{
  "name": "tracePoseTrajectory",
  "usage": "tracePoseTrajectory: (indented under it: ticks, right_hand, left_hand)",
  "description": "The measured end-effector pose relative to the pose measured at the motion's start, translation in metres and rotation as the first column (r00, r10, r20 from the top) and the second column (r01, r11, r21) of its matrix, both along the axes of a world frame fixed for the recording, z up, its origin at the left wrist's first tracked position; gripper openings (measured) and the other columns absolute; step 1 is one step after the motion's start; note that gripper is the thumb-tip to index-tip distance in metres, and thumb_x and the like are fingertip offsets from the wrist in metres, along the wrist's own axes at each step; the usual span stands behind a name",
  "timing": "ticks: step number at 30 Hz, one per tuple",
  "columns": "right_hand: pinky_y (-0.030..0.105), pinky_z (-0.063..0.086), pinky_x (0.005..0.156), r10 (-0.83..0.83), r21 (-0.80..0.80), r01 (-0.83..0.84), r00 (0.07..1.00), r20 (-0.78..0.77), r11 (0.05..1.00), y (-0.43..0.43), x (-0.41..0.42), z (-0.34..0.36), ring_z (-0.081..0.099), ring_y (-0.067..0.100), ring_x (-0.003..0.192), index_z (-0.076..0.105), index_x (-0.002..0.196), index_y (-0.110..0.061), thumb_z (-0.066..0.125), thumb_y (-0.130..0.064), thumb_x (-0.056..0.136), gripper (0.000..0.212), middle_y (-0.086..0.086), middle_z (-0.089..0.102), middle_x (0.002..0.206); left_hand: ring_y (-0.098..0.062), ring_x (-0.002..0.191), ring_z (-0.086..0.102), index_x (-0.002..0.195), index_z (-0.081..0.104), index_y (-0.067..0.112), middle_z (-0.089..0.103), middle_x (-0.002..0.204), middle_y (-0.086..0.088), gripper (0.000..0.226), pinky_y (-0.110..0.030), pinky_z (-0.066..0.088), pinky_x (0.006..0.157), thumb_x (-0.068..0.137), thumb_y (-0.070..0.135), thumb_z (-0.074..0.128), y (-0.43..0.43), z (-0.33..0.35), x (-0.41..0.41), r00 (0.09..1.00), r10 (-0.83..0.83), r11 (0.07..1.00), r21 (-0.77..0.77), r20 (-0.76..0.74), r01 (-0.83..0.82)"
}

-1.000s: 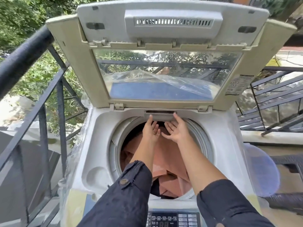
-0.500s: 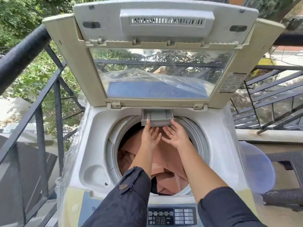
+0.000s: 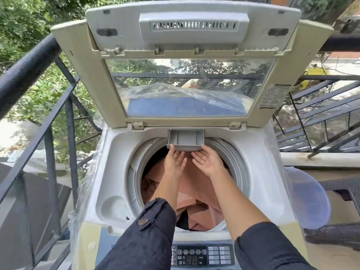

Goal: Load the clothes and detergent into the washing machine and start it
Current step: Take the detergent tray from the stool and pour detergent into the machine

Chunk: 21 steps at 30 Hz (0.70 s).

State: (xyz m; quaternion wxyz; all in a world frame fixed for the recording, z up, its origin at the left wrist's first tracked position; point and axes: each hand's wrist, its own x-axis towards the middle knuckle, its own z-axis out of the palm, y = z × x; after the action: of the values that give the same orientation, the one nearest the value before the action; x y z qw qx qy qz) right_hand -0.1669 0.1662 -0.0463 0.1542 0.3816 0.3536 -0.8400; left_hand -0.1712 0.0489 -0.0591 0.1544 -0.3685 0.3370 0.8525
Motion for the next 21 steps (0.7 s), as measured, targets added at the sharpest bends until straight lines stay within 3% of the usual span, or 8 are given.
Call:
tracePoseTrajectory:
  ticks: [4, 8, 10, 21]
  right_hand:
    - [0.038, 0.034, 0.109, -0.018, -0.016, 0.018, 1.000, 0.009, 1.000, -0.001, -0.002, 0.001, 0.049, 0.029, 0.129, 0.056, 0.100, -0.009, 0.053, -0.019, 0.094, 0.013, 0.018, 0.048, 0.139]
    - [0.038, 0.031, 0.112, -0.055, -0.022, 0.055, 0.998, 0.003, 0.998, -0.002, -0.006, 0.004, 0.046, 0.030, 0.131, 0.045, 0.134, -0.003, 0.055, -0.019, 0.093, 0.045, 0.019, 0.045, 0.142]
    - [0.039, 0.029, 0.114, -0.069, -0.035, 0.069, 0.998, 0.004, 0.997, -0.002, -0.007, 0.007, 0.045, 0.030, 0.132, 0.039, 0.139, -0.001, 0.055, -0.018, 0.092, 0.052, 0.020, 0.043, 0.143]
    - [0.039, 0.027, 0.113, -0.085, -0.030, 0.085, 0.996, 0.008, 0.996, -0.005, -0.004, 0.012, 0.044, 0.031, 0.132, 0.038, 0.139, 0.001, 0.056, -0.017, 0.092, 0.053, 0.021, 0.042, 0.144]
  left_hand:
    - [-0.019, 0.112, 0.053, 0.138, 0.043, 0.009, 0.048, 0.143, -0.009, 0.052, -0.035, 0.040, 0.102, 0.095, 0.035, 0.052, 0.000, 0.000, 0.000, 1.000, 0.008, 1.000, 0.007, -0.013, -0.008]
    - [-0.025, 0.128, 0.050, 0.138, 0.042, 0.008, 0.047, 0.143, -0.012, 0.050, -0.035, 0.038, 0.106, 0.096, 0.032, 0.051, 0.001, 0.004, 0.000, 1.000, 0.006, 1.000, 0.006, -0.021, -0.005]
    - [-0.026, 0.130, 0.048, 0.139, 0.041, 0.008, 0.046, 0.144, -0.012, 0.049, -0.035, 0.038, 0.106, 0.096, 0.030, 0.051, 0.001, 0.006, -0.001, 1.000, 0.013, 1.000, 0.009, -0.015, -0.013]
    - [-0.026, 0.130, 0.049, 0.140, 0.041, 0.007, 0.045, 0.146, -0.008, 0.045, -0.036, 0.041, 0.103, 0.099, 0.025, 0.046, -0.003, 0.001, 0.000, 1.000, 0.027, 1.000, 0.009, 0.012, -0.027]
